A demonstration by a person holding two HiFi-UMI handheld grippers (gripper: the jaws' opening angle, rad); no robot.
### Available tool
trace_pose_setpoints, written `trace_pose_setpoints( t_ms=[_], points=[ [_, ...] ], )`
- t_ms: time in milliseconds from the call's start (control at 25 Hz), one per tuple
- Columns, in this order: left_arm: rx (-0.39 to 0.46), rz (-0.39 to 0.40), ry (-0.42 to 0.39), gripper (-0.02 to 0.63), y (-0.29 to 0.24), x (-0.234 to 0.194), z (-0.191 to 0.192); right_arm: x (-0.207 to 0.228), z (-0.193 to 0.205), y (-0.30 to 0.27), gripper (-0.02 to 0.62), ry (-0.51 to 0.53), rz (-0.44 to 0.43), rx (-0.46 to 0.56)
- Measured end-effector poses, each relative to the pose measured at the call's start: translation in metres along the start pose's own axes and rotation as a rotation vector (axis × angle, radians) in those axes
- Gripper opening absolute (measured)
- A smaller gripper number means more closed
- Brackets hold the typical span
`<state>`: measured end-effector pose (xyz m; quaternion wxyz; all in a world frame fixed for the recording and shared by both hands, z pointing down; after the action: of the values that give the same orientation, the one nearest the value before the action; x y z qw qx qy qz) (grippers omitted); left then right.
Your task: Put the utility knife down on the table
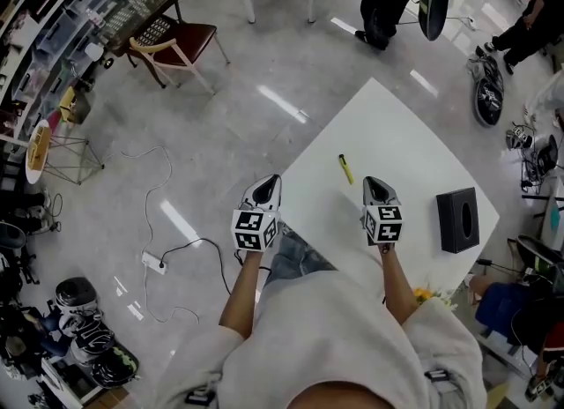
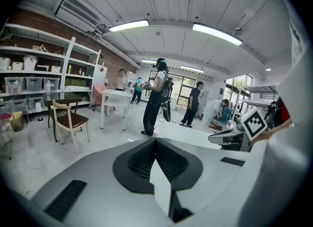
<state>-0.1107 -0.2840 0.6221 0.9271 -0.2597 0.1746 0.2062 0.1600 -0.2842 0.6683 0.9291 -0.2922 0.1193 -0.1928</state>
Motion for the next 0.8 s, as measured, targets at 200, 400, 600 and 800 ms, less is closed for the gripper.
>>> trace_pose_setpoints(
  t_ms=[200,400,600,800],
  points=[
    [0.021,0.004,-0.019,0.020,0.002,0.002,-0.008,0.000,-0.020,0.014,0.032,0.020,0.011,0.068],
    [0.054,0.028,-0.056,0.020,-0.004,0.016,-0.025,0.004,-0.054,0.023,0.032,0.102,0.029,0.137],
    [0.097,0.056,-0.097,0.020,-0.007,0.030,-0.049,0.010,-0.083,0.030,0.031,0.105,0.041,0.202],
    [0.132,0.068,-0.133,0.019,-0.007,0.035,-0.070,0.017,-0.105,0.035,0.031,0.110,0.061,0.254]
  ],
)
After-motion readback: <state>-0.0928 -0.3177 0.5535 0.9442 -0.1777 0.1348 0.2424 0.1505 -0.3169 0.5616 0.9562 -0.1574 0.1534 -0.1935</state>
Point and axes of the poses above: the fingertips, and each gripper's own axes: y backward along the fingers, x to its right, z out of its underside, the point moved 3 cm from there along y, backward along the fingers, and after that the axes turned 14 degrees about y, right-handed, at the moved point
